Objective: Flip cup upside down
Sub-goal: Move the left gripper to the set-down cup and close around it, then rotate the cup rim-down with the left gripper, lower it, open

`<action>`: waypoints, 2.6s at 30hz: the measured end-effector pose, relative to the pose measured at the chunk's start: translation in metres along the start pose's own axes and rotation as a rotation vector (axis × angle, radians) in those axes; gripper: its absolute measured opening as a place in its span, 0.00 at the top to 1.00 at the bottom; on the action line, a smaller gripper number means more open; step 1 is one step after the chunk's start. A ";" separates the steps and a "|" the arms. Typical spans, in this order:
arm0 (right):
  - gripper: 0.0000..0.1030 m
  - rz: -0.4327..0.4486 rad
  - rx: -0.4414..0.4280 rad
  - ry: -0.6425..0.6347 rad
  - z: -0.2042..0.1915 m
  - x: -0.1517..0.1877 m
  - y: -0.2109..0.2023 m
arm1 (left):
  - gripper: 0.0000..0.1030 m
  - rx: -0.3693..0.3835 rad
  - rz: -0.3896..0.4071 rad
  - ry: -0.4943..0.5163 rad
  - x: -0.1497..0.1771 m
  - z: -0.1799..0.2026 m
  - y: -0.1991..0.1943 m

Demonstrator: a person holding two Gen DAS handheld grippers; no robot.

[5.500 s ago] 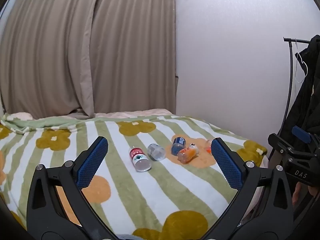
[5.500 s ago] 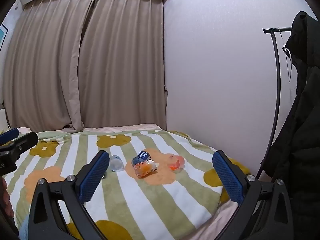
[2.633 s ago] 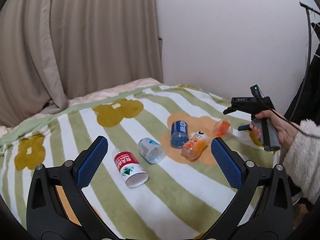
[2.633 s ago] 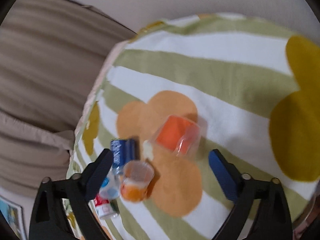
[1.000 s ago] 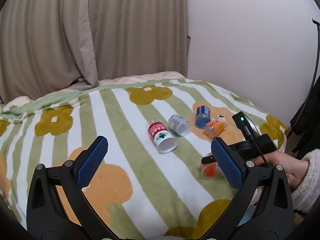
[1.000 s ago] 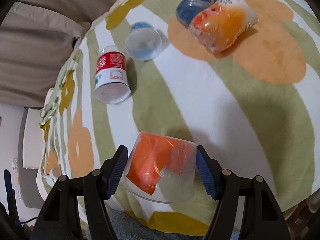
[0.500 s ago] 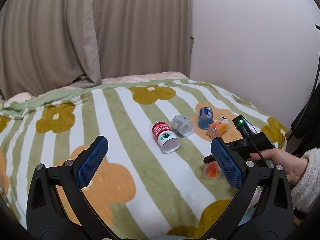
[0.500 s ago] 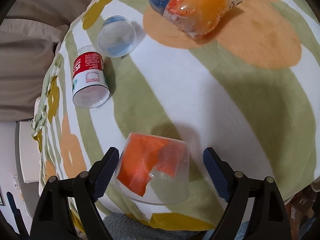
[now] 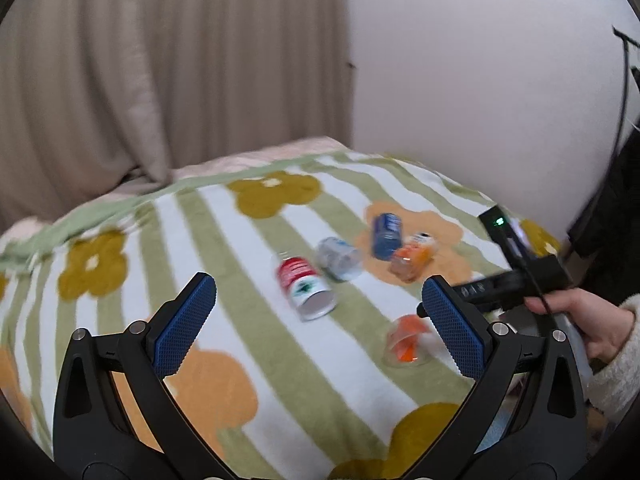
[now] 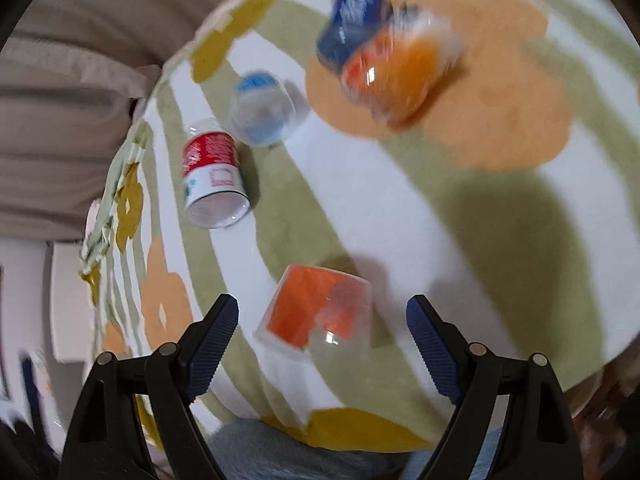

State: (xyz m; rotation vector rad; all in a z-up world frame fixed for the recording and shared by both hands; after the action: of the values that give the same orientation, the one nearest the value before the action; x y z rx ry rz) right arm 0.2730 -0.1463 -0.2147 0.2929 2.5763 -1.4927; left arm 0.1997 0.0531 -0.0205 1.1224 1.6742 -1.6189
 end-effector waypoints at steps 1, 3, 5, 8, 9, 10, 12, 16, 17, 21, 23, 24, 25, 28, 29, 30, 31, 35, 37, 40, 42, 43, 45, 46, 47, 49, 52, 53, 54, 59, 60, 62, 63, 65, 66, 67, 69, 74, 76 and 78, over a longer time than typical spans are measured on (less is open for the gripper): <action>0.19 0.060 0.047 -0.063 0.000 0.001 -0.018 | 0.00 0.034 -0.025 0.016 -0.009 0.006 0.009; 0.19 0.170 0.137 -0.169 0.001 0.006 -0.046 | 0.00 0.125 -0.106 0.054 -0.026 0.027 0.036; 0.19 0.293 0.199 -0.248 0.003 0.012 -0.073 | 0.00 0.197 -0.236 0.094 -0.031 0.050 0.076; 0.19 0.445 0.173 -0.311 0.010 0.029 -0.105 | 0.00 0.252 -0.459 0.112 -0.015 0.076 0.139; 0.19 0.473 0.165 -0.328 0.014 0.036 -0.112 | 0.00 0.260 -0.523 0.108 -0.007 0.081 0.156; 0.19 0.488 0.163 -0.339 0.017 0.041 -0.115 | 0.01 0.272 -0.606 0.105 0.004 0.089 0.178; 0.19 0.510 0.165 -0.352 0.028 0.051 -0.119 | 0.03 0.289 -0.729 0.102 0.025 0.099 0.208; 0.19 0.523 0.150 -0.349 0.044 0.062 -0.119 | 0.09 0.313 -0.927 0.064 0.066 0.116 0.245; 0.19 0.526 0.146 -0.346 0.046 0.064 -0.119 | 0.10 0.312 -0.955 0.073 0.074 0.118 0.248; 0.19 0.528 0.119 -0.324 0.057 0.065 -0.117 | 0.11 0.319 -1.026 0.087 0.094 0.130 0.259; 0.19 0.529 0.105 -0.317 0.059 0.065 -0.116 | 0.11 0.316 -1.052 0.064 0.103 0.133 0.263; 0.19 0.530 0.096 -0.315 0.059 0.067 -0.116 | 0.11 0.320 -1.063 0.055 0.107 0.134 0.264; 0.19 0.528 0.083 -0.312 0.058 0.065 -0.114 | 0.11 0.322 -1.079 0.048 0.113 0.137 0.265; 0.19 0.530 0.056 -0.305 0.056 0.068 -0.113 | 0.27 0.327 -1.105 0.051 0.123 0.141 0.261; 0.19 0.531 0.050 -0.304 0.055 0.068 -0.112 | 0.31 0.333 -1.118 0.049 0.128 0.142 0.261; 0.19 0.532 0.045 -0.301 0.055 0.069 -0.111 | 0.37 0.340 -1.126 0.039 0.131 0.143 0.261; 0.19 0.532 0.036 -0.298 0.054 0.069 -0.111 | 0.39 0.349 -1.133 0.027 0.136 0.144 0.261; 0.19 0.535 0.005 -0.289 0.052 0.069 -0.112 | 0.39 0.365 -1.106 0.004 0.139 0.146 0.257; 0.19 0.549 -0.009 -0.293 0.051 0.071 -0.117 | 0.39 0.379 -1.054 -0.005 0.132 0.146 0.246; 0.19 0.603 -0.024 -0.290 0.050 0.073 -0.129 | 0.39 0.393 -0.877 -0.008 0.117 0.148 0.216; 0.19 0.640 -0.048 -0.276 0.050 0.073 -0.135 | 0.39 0.393 -0.709 -0.051 0.114 0.152 0.194; 0.19 0.653 -0.060 -0.269 0.049 0.074 -0.136 | 0.39 0.390 -0.623 -0.076 0.114 0.154 0.186; 0.19 0.677 -0.078 -0.258 0.049 0.077 -0.134 | 0.39 0.346 -0.416 -0.108 0.112 0.154 0.169; 0.19 0.685 -0.079 -0.261 0.048 0.079 -0.131 | 0.39 0.304 -0.335 -0.104 0.111 0.151 0.164; 0.19 0.686 -0.074 -0.266 0.047 0.081 -0.128 | 0.39 0.248 -0.241 -0.101 0.112 0.152 0.159; 0.19 0.688 -0.061 -0.292 0.046 0.089 -0.120 | 0.39 0.181 -0.130 -0.097 0.117 0.149 0.153; 0.19 0.678 -0.050 -0.319 0.047 0.100 -0.108 | 0.39 0.091 -0.038 -0.100 0.121 0.141 0.160; 0.19 0.670 -0.042 -0.324 0.049 0.103 -0.103 | 0.39 0.084 -0.036 -0.110 0.127 0.137 0.165; 0.19 0.666 -0.038 -0.326 0.050 0.106 -0.101 | 0.39 0.087 -0.035 -0.116 0.132 0.134 0.170; 0.19 0.662 -0.036 -0.320 0.059 0.115 -0.093 | 0.39 0.094 -0.077 -0.150 0.141 0.124 0.189; 0.19 0.659 -0.042 -0.314 0.060 0.116 -0.092 | 0.39 0.096 -0.078 -0.150 0.142 0.124 0.188; 0.19 0.656 -0.052 -0.307 0.062 0.120 -0.090 | 0.39 0.100 -0.091 -0.143 0.145 0.124 0.184; 0.19 0.653 -0.057 -0.308 0.062 0.122 -0.089 | 0.39 0.103 -0.103 -0.139 0.147 0.126 0.183; 0.19 0.647 -0.060 -0.312 0.061 0.125 -0.087 | 0.39 0.102 -0.117 -0.130 0.151 0.128 0.178; 0.19 0.648 -0.066 -0.312 0.060 0.127 -0.087 | 0.39 0.103 -0.127 -0.129 0.154 0.129 0.177; 0.19 0.645 -0.078 -0.311 0.060 0.129 -0.087 | 0.39 0.105 -0.133 -0.131 0.155 0.129 0.176; 0.19 0.638 -0.093 -0.305 0.059 0.132 -0.086 | 0.39 0.103 -0.135 -0.134 0.157 0.129 0.173; 0.19 0.629 -0.097 -0.322 0.055 0.137 -0.084 | 0.39 0.090 -0.144 -0.115 0.158 0.130 0.170; 0.19 0.627 -0.100 -0.320 0.055 0.139 -0.084 | 0.39 0.092 -0.149 -0.116 0.159 0.130 0.170; 0.19 0.621 -0.115 -0.312 0.055 0.139 -0.085 | 0.39 0.090 -0.165 -0.125 0.160 0.130 0.172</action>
State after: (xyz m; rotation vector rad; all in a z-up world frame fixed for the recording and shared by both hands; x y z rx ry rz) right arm 0.1194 -0.2226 -0.2022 0.7033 2.0459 -1.0596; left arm 0.2454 -0.0563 -0.2615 0.9246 1.6643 -1.8438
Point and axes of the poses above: each gripper's, at about its wrist camera, not at the fingertips, and y roughly the way its jaws point, z to its right, x to its underside, the point moved 6 cm from there along y, roughly the way its jaws point, and after that the axes turned 5 degrees about y, right-handed, at the moved point
